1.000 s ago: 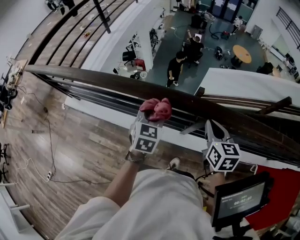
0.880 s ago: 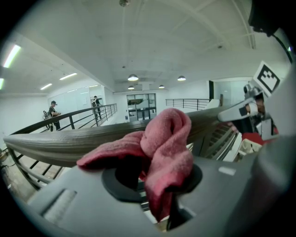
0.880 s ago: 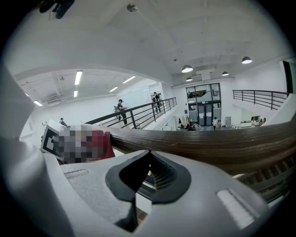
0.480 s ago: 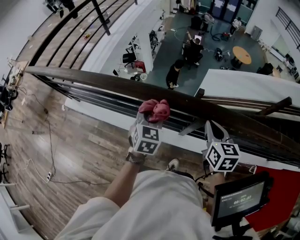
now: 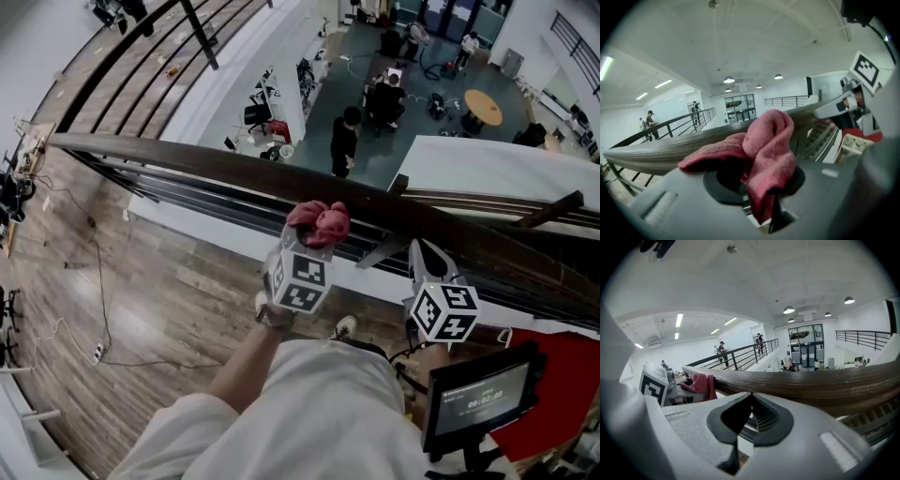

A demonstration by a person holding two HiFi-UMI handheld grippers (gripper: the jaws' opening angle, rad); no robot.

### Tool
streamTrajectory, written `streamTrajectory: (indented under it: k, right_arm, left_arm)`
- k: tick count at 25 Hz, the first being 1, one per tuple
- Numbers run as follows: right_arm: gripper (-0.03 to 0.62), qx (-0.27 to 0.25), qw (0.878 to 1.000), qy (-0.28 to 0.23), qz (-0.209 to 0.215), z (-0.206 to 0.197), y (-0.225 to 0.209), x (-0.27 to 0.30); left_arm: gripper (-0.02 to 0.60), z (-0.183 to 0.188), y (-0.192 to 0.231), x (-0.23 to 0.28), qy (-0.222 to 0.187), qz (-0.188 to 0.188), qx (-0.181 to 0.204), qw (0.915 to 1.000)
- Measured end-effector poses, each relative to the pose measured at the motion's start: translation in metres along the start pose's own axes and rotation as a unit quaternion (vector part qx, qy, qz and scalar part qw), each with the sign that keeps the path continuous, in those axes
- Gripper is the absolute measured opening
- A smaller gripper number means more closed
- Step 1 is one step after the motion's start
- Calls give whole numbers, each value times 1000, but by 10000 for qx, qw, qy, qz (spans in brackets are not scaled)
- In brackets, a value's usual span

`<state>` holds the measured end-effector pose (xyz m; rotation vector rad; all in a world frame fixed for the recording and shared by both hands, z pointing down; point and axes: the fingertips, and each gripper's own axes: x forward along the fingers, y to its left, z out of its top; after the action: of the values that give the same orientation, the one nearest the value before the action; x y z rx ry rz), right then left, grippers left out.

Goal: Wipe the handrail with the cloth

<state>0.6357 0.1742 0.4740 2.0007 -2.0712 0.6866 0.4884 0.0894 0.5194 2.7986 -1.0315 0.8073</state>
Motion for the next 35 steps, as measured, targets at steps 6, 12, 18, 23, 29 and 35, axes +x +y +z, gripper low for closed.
streamTrajectory:
  k: [6,12,18,23,29,35]
  right_arm:
    - [3,37,10000,5,-16,-5,-4,-2]
    - [3,63,10000,-2,-43,-12,-13,-10]
    - [3,33,10000,-7,42,-14,-12,-10]
    - [3,-46,10000,-18,81,-13,-15,-11]
    - [3,-49,10000,17,56,-13,-27,-23]
    - [3,-43,10000,32,46,-16,-33,-27]
  left_arm:
    - [135,5,-20,8,-15,-231,106,9997]
    - [133,7,-31,12,-43,-273,100,9996]
    - [133,8,-34,15,-48,-262,69,9996]
    - [133,10,-39,18,-62,-247,37,9997]
    - [133,18,-56,18,-92,-303,32,9995]
    - [133,21,-73,21,-120,-433,106,9989]
